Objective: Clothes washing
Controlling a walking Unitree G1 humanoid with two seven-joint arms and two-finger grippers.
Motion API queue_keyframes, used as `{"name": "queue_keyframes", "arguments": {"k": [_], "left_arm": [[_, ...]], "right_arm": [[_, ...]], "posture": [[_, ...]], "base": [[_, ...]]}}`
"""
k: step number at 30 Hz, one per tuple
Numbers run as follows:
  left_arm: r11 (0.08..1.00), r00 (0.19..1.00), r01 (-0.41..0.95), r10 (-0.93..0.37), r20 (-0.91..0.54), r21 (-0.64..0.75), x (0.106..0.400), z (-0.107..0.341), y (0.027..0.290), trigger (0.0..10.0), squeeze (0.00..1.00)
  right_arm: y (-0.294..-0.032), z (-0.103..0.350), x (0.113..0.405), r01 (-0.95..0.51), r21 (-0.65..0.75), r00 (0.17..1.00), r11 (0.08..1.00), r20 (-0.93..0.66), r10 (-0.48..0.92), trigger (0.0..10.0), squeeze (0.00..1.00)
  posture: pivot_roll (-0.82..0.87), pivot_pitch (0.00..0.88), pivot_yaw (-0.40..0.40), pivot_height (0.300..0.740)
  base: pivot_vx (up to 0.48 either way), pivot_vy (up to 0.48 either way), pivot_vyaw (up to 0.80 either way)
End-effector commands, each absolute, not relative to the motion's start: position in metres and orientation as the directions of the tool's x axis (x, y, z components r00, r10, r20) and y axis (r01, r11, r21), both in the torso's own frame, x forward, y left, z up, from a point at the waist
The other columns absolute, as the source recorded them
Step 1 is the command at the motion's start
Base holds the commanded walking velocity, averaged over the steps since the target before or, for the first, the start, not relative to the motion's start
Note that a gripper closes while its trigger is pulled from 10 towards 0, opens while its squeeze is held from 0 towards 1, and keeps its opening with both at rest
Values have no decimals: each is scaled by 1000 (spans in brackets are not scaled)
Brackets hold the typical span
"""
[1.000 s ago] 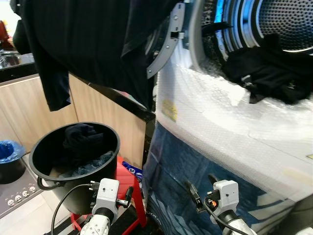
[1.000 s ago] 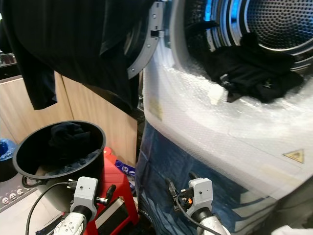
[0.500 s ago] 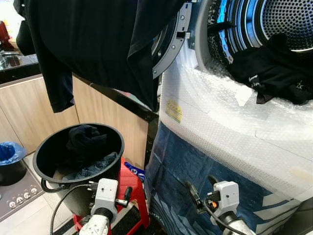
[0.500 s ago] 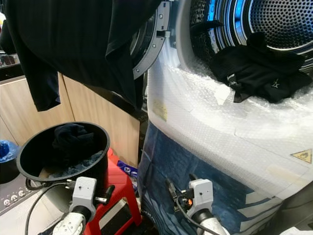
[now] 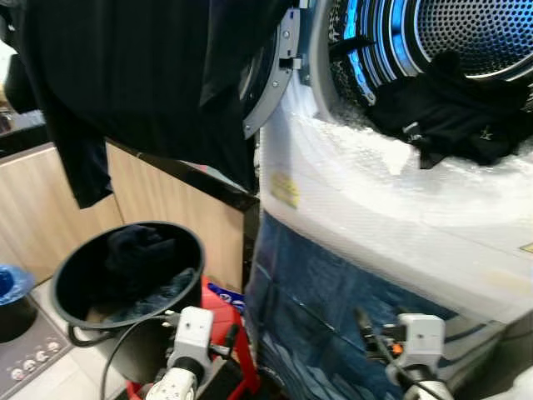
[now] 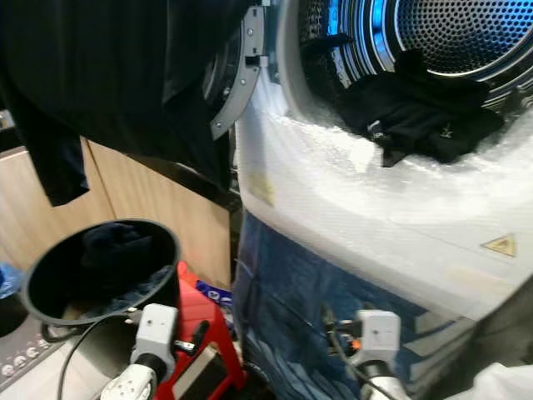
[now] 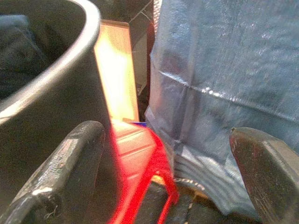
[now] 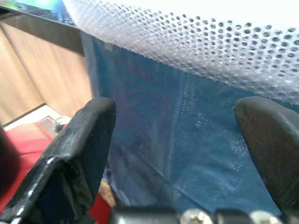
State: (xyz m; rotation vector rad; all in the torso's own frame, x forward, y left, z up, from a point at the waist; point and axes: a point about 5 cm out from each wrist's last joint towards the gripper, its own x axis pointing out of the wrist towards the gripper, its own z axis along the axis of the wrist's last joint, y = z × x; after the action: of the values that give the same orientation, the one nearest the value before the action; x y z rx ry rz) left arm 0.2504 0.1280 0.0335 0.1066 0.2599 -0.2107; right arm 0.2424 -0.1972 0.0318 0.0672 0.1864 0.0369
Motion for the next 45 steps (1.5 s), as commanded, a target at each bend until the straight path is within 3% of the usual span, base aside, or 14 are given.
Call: {"name": "queue_keyframes", "arguments": {"k": [1, 12, 19, 26, 34, 38, 45], "left_arm": [[955, 923, 278, -236, -303, 102, 244, 28, 126, 10000, 0], [922, 914, 345, -287, -287, 177, 240, 34, 125, 10000, 0], [873, 901, 414, -351, -256, 259, 245, 44, 126, 10000, 0], [822, 889, 456, -411, -200, 339, 251, 56, 125, 10000, 0], [855, 950, 310, -299, -91, 417, 257, 88, 140, 10000, 0], [936, 986, 167, -153, -69, 310, 256, 104, 167, 10000, 0], [978, 997, -38, 52, -63, 205, 246, 116, 211, 10000, 0]], "right_arm": [[-189, 34, 248, -47, 92, 983, 995, -172, 62, 10000, 0], [-188, 34, 245, -34, 98, 985, 995, -168, 50, 10000, 0], [-204, 43, 254, 117, 57, 983, 992, -150, -107, 10000, 0], [-205, 57, 262, 130, 171, 989, 977, -98, -114, 10000, 0], [-184, 76, 259, -145, 103, 989, 984, -19, 147, 10000, 0], [-185, 86, 260, -198, 78, 980, 977, 1, 199, 10000, 0], [-191, 96, 266, -239, 81, 971, 968, 14, 239, 10000, 0]], "posture": [[10, 0, -68, 740], [11, 0, -66, 740], [16, 0, -76, 740], [13, 0, -90, 740], [12, 0, -54, 740], [17, 0, -33, 740], [55, 0, -47, 740]], "base": [[0, 0, 0], [0, 0, 0], [0, 0, 0], [0, 0, 0], [0, 0, 0], [0, 0, 0], [0, 0, 0]]}}
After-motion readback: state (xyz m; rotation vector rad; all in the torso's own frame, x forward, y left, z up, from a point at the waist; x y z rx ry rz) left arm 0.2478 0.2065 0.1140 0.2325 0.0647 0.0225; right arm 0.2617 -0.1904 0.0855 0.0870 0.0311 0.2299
